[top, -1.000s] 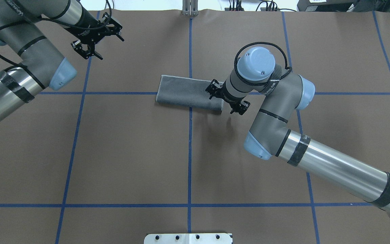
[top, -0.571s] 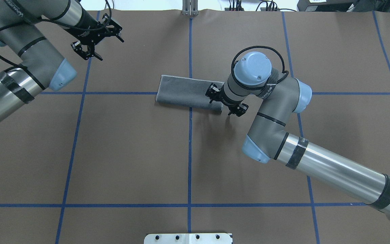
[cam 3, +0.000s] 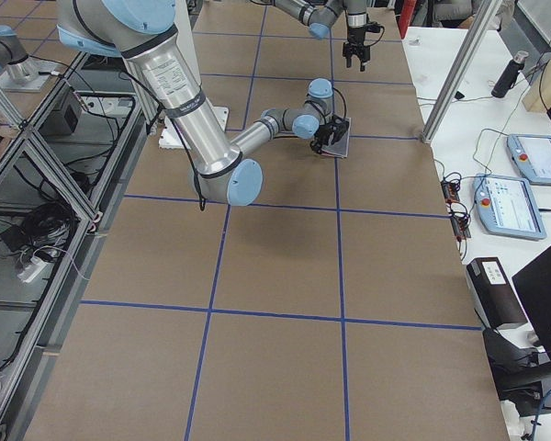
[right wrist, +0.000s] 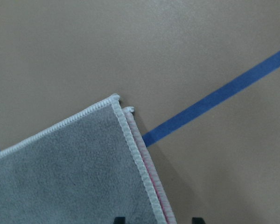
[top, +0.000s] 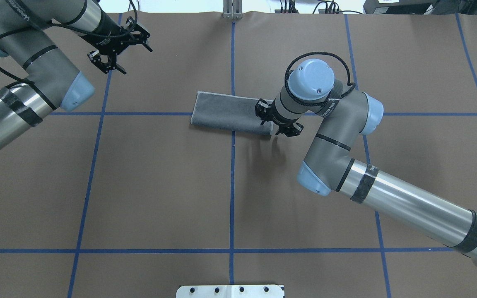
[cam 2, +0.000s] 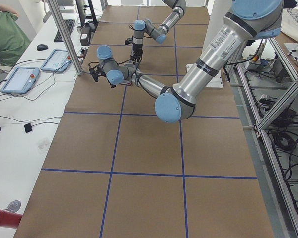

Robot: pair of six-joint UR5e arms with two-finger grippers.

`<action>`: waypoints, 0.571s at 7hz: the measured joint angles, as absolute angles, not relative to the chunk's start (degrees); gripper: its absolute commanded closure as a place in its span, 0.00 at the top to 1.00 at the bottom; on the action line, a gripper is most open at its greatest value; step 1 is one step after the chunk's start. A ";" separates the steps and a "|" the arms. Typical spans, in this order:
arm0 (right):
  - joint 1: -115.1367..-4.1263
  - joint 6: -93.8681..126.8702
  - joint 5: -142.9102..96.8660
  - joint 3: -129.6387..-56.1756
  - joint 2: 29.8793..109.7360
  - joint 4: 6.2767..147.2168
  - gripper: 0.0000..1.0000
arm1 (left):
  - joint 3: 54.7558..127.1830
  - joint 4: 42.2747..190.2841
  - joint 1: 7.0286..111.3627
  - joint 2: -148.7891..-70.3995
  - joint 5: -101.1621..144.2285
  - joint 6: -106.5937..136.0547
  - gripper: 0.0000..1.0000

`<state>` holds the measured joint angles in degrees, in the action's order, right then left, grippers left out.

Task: Fold towel twice with both arms

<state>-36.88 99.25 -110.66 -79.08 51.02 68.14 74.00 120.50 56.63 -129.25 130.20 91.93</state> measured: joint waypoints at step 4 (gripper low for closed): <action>-37.06 99.50 -110.79 -79.07 50.98 68.20 0.00 | 73.94 120.50 56.52 -129.39 129.81 92.01 1.00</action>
